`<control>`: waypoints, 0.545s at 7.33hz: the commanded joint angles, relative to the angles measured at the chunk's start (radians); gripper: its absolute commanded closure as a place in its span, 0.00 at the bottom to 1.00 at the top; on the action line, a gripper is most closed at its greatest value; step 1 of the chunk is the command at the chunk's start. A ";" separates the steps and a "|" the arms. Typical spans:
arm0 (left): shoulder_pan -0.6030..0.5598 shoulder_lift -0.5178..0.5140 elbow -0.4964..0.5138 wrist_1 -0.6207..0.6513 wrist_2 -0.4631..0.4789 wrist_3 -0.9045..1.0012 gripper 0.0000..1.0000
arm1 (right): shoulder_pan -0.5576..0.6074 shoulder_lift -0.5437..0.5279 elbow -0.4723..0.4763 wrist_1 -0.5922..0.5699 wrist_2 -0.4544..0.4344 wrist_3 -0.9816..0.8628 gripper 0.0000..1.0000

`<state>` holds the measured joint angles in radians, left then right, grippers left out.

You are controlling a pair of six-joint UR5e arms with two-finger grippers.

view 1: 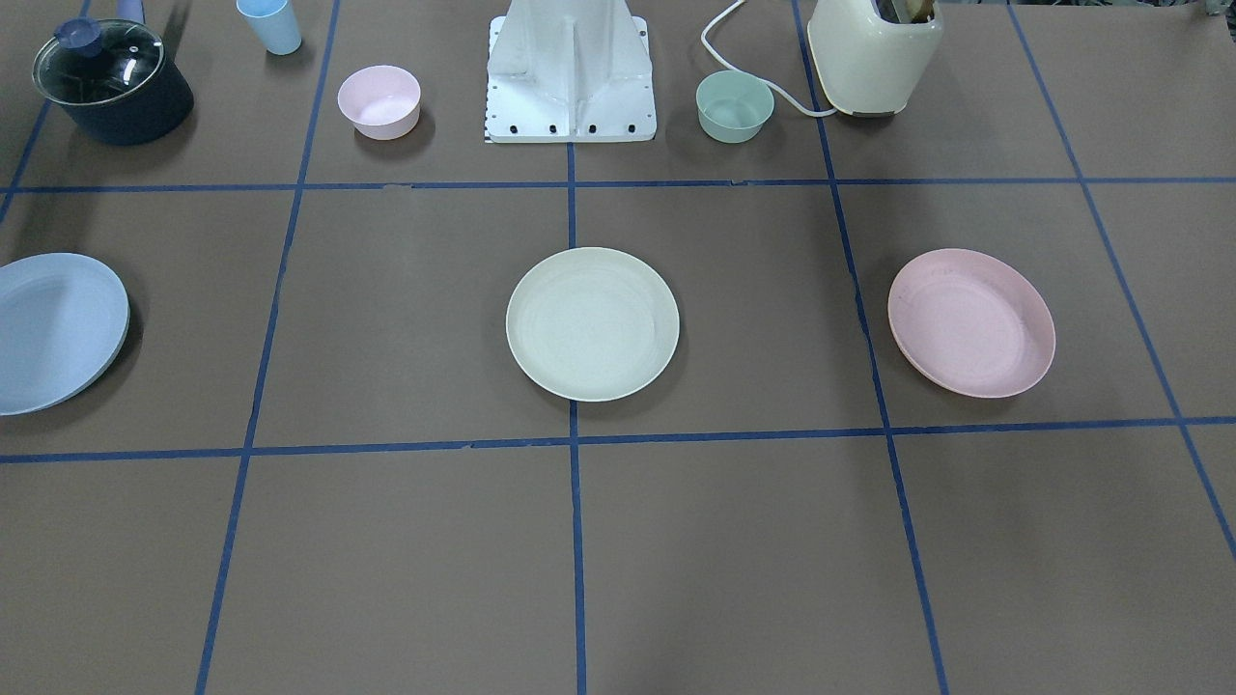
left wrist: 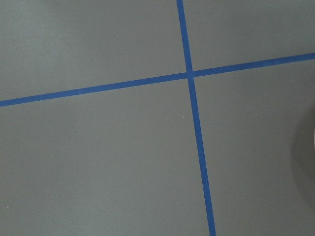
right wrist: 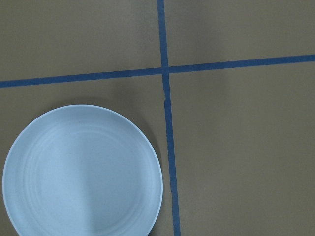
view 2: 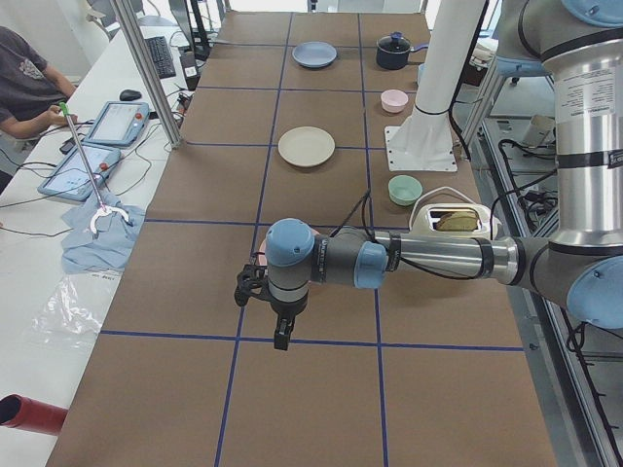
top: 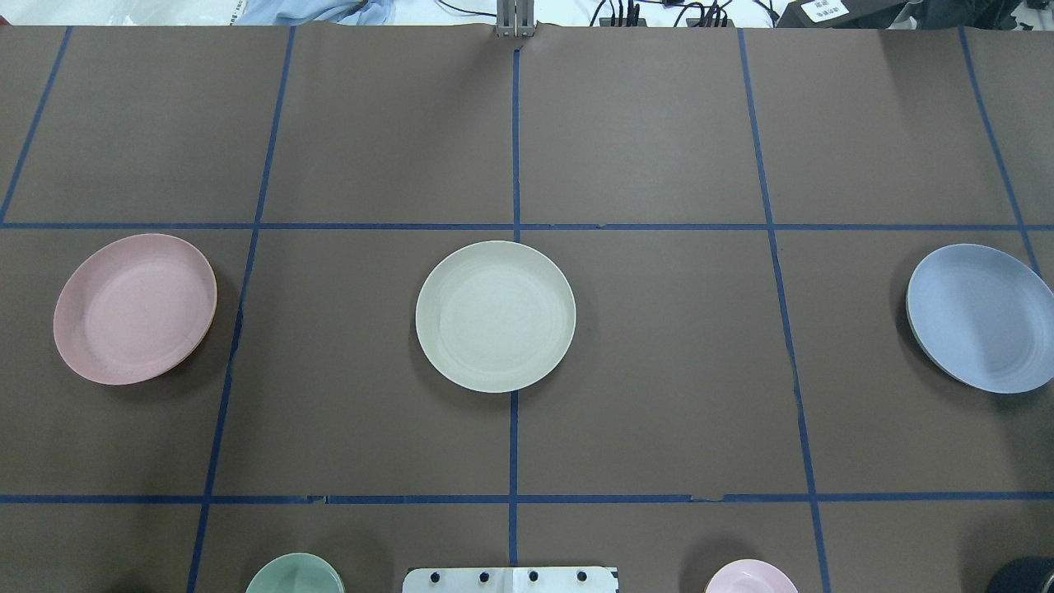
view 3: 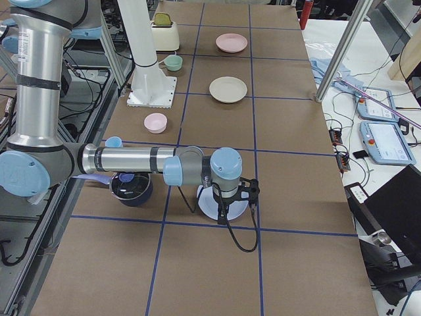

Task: Stack three plates with pink and blue
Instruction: 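Move the left gripper toward the rim of the pink plate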

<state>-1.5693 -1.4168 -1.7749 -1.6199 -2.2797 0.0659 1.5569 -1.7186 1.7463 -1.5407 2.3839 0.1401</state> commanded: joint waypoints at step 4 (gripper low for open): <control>0.006 -0.024 -0.037 -0.029 -0.017 -0.009 0.00 | 0.000 -0.007 0.018 0.011 0.029 0.003 0.00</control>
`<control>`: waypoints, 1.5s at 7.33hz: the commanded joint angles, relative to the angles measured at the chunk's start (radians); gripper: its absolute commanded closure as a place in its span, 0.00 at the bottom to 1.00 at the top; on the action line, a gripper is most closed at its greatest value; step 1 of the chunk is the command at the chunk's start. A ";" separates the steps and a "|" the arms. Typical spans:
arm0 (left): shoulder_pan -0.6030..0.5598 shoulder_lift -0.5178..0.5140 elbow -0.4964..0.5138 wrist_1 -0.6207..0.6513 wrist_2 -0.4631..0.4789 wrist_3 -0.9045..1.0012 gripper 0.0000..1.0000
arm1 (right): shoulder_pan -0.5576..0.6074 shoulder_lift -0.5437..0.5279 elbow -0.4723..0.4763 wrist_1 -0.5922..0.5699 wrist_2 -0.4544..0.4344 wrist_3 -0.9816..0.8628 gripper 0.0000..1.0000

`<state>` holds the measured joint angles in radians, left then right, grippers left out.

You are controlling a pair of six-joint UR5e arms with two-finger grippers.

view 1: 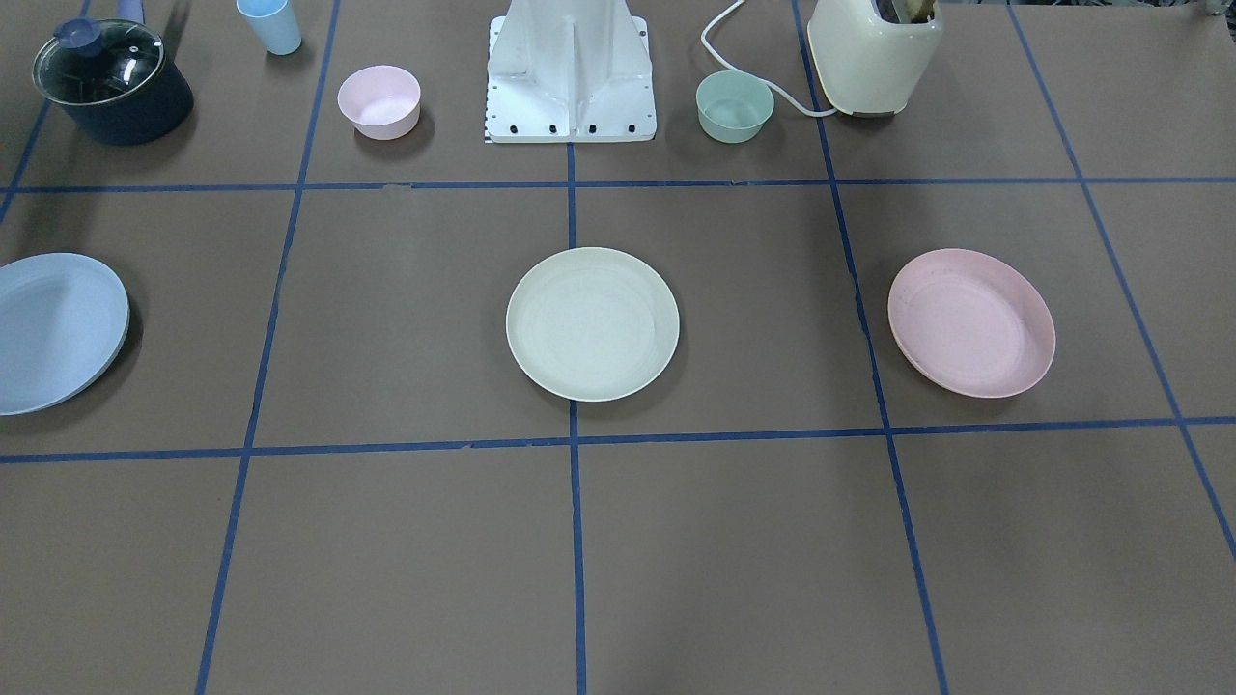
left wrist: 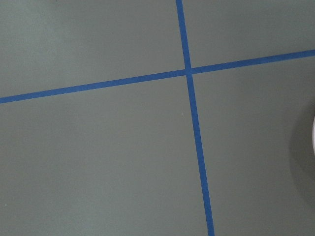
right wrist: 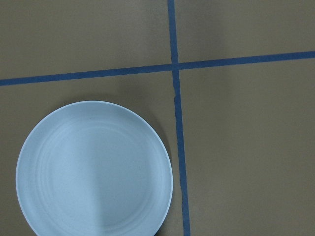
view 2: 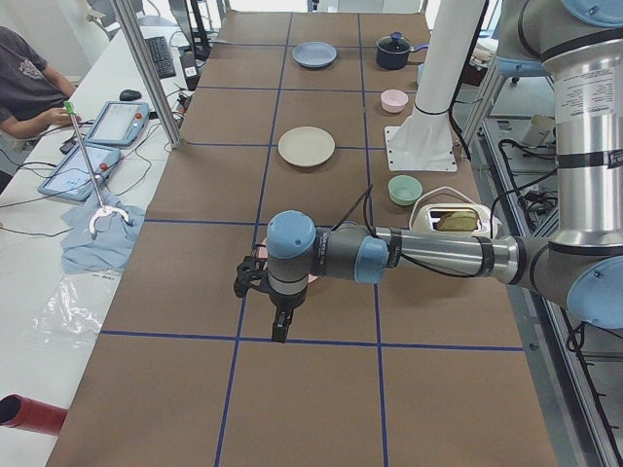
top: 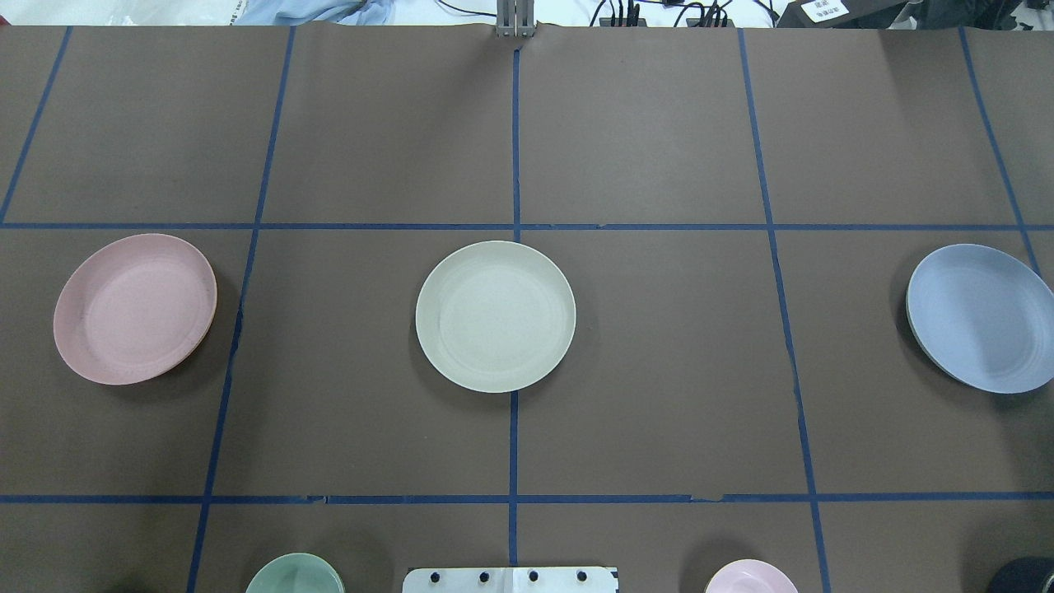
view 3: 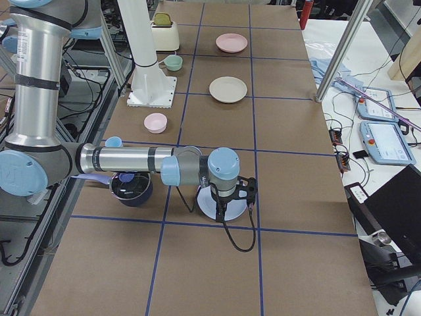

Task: Stack three plates with pink and blue
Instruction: 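Move the left gripper toward the rim of the pink plate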

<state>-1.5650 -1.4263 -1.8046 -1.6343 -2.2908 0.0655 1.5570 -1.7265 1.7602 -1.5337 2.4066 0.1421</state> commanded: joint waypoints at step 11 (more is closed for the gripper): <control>0.363 0.024 0.263 -0.866 -0.060 -0.885 0.00 | -0.003 0.042 -0.018 0.021 0.006 0.027 0.00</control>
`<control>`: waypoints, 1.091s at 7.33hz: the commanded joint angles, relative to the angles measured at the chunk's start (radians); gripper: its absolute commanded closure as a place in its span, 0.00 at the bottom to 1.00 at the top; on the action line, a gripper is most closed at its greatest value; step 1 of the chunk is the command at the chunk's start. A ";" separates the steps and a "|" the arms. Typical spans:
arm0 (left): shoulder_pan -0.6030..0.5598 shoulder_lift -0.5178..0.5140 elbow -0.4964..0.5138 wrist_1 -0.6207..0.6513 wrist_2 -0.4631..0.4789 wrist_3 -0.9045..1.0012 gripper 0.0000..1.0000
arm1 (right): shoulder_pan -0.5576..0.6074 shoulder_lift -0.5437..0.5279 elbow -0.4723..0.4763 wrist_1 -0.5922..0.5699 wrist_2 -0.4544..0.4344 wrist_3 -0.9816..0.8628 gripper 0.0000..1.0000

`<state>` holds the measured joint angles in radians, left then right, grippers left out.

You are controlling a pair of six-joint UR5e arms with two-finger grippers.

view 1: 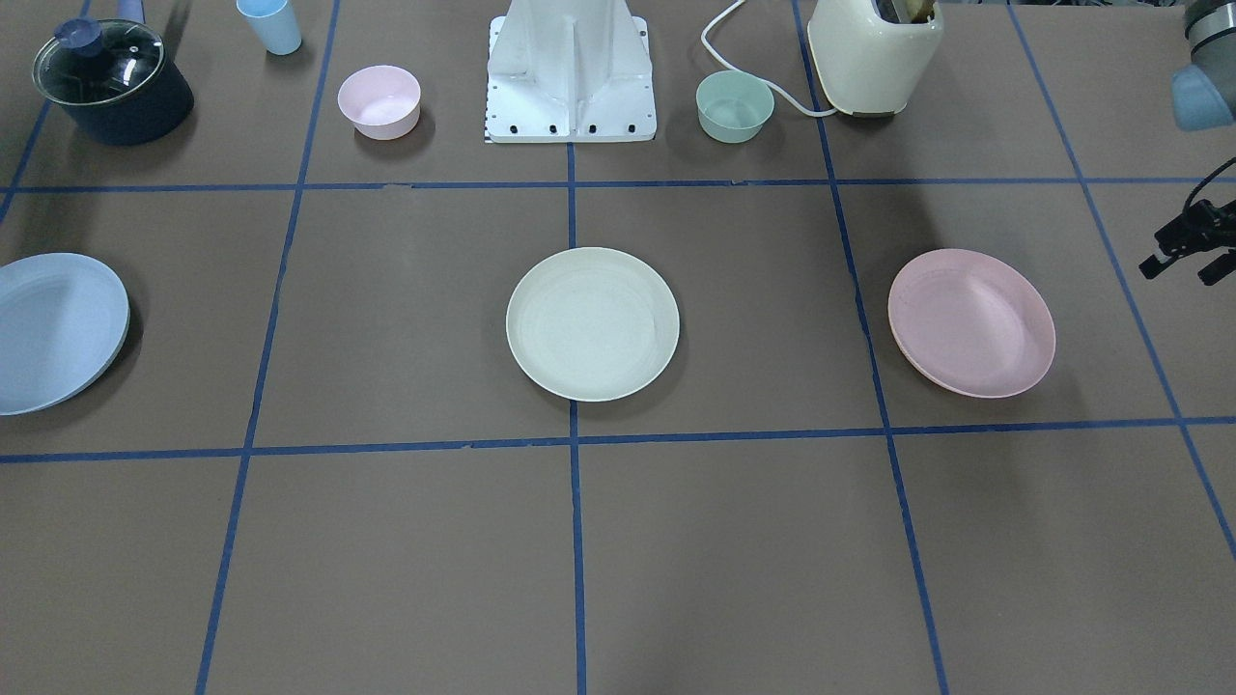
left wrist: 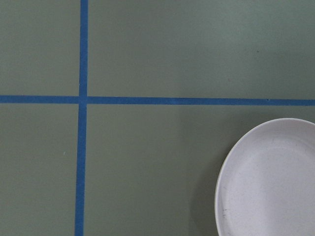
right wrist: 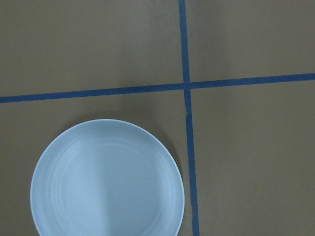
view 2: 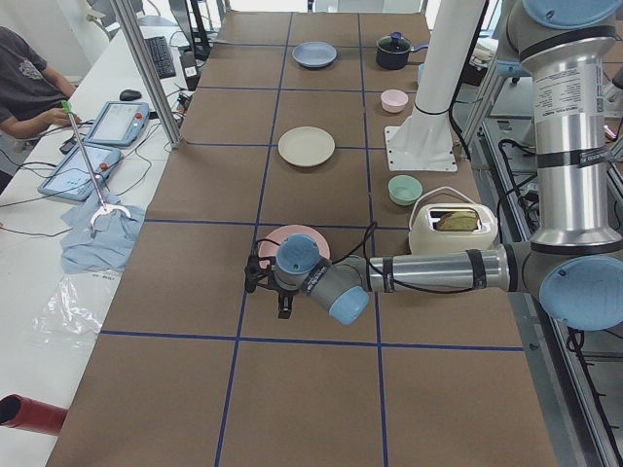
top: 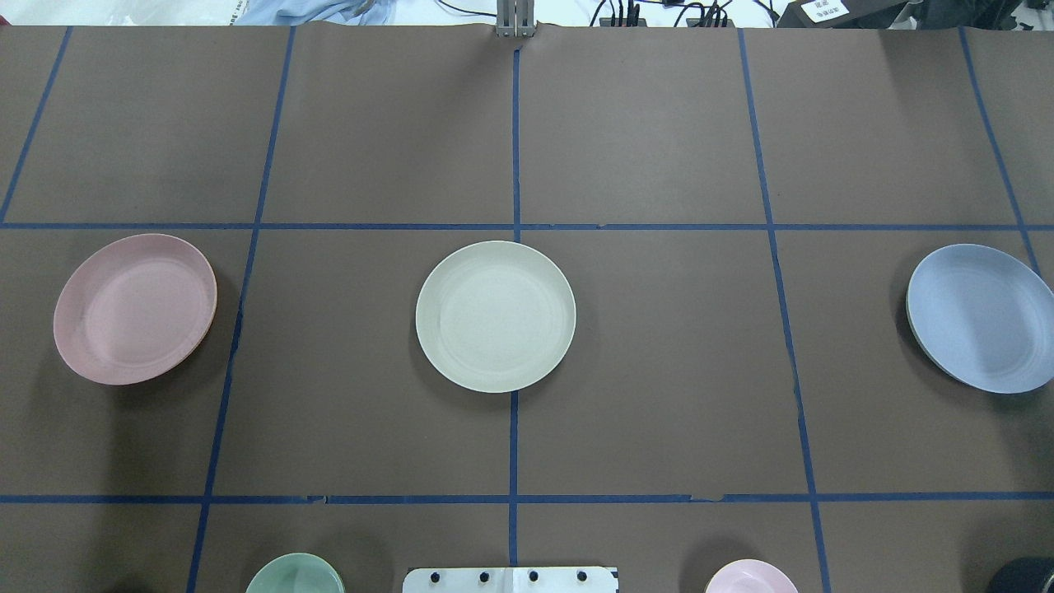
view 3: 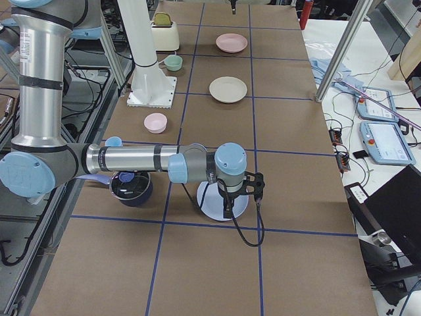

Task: Stack three plates with pink and blue
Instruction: 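Move the left gripper toward the rim of the pink plate, then grasp the pink plate rim with the left gripper and lift it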

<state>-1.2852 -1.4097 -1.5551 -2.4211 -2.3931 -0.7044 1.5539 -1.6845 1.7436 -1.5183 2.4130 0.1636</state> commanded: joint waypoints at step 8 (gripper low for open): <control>0.285 -0.069 0.090 -0.070 0.106 -0.118 0.73 | 0.000 0.005 -0.003 0.004 0.003 0.004 0.00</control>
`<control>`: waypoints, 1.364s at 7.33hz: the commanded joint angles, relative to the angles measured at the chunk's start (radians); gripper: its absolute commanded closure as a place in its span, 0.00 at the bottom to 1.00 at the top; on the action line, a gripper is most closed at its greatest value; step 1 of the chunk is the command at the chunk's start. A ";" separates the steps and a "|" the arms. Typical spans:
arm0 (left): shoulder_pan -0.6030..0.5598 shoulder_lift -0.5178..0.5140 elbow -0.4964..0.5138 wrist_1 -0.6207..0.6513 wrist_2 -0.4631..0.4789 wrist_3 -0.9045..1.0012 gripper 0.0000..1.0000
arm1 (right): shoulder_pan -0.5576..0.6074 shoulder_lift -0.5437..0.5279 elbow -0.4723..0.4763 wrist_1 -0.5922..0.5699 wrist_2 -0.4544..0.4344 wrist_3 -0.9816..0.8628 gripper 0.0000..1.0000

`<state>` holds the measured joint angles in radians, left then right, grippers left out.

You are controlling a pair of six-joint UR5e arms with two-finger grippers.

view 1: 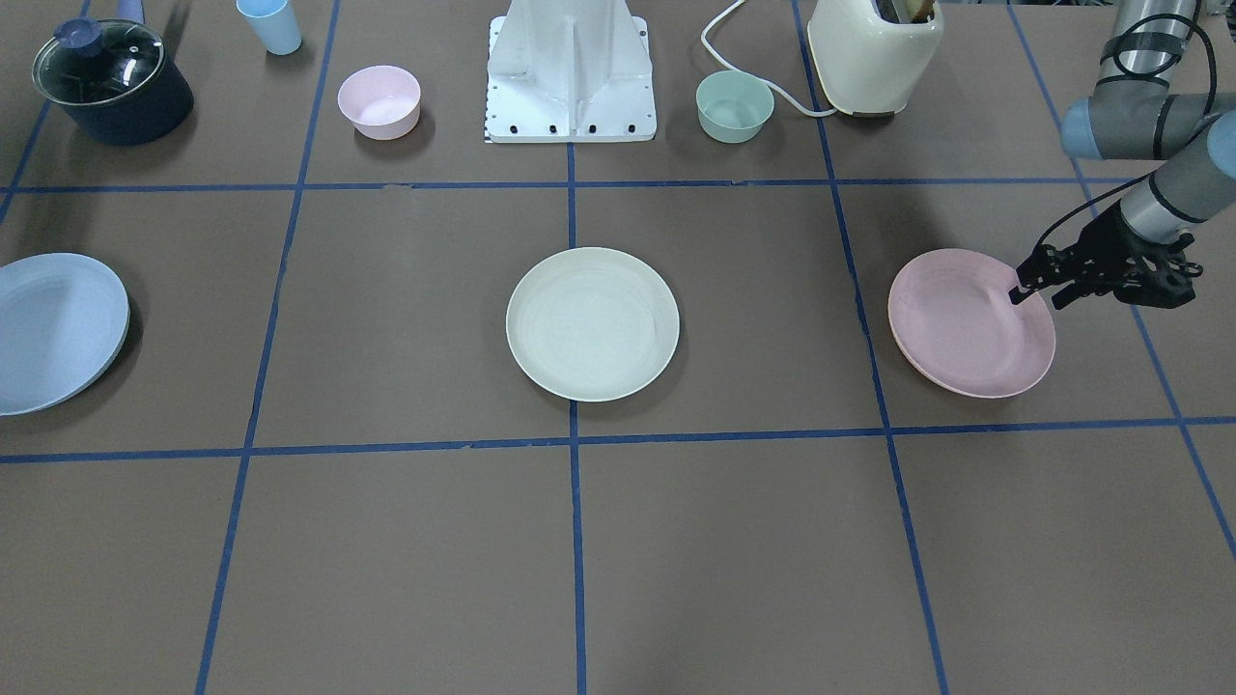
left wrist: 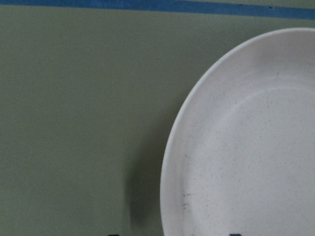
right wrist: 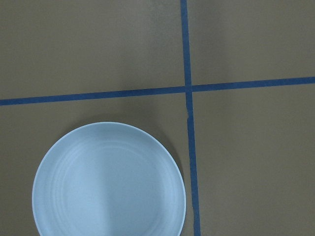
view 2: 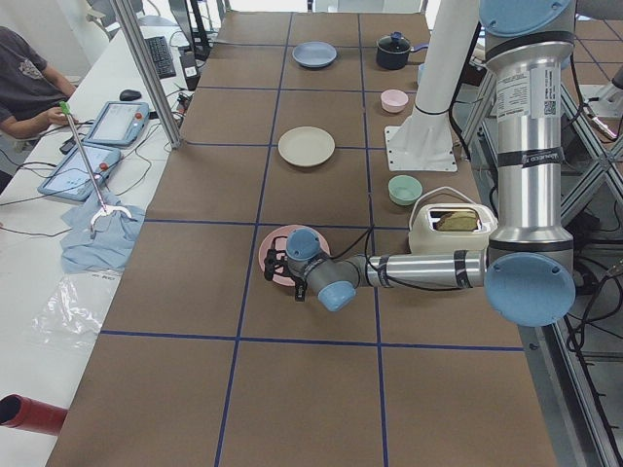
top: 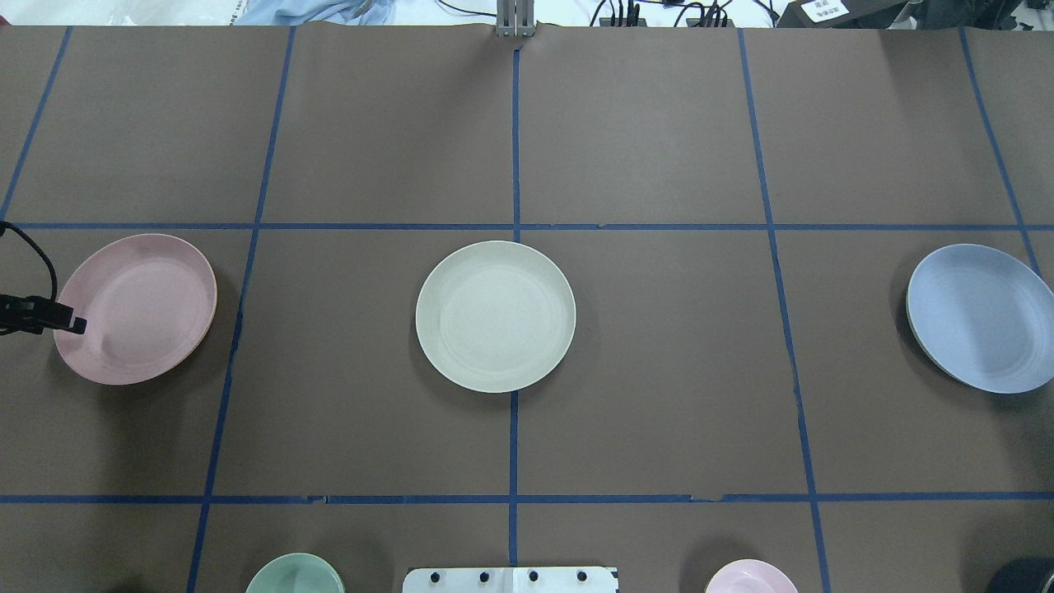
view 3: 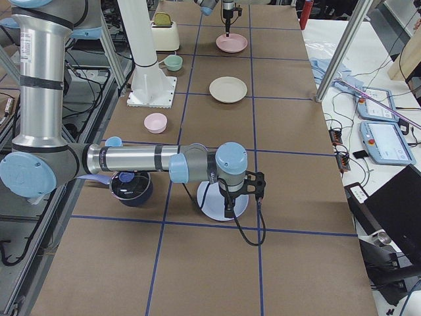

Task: Stack three plates with pink and blue
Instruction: 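Grasp the pink plate rim with the left gripper and lift it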

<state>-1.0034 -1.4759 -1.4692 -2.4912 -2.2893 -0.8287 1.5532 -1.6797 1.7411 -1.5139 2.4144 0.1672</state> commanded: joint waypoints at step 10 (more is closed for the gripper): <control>-0.100 -0.074 -0.411 0.429 -0.093 -0.073 1.00 | -0.120 -0.003 -0.102 0.226 -0.103 0.006 0.00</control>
<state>-1.1007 -1.4790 -1.8114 -2.1948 -2.3789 -0.8443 1.4669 -1.6823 1.6898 -1.3677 2.3337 0.1681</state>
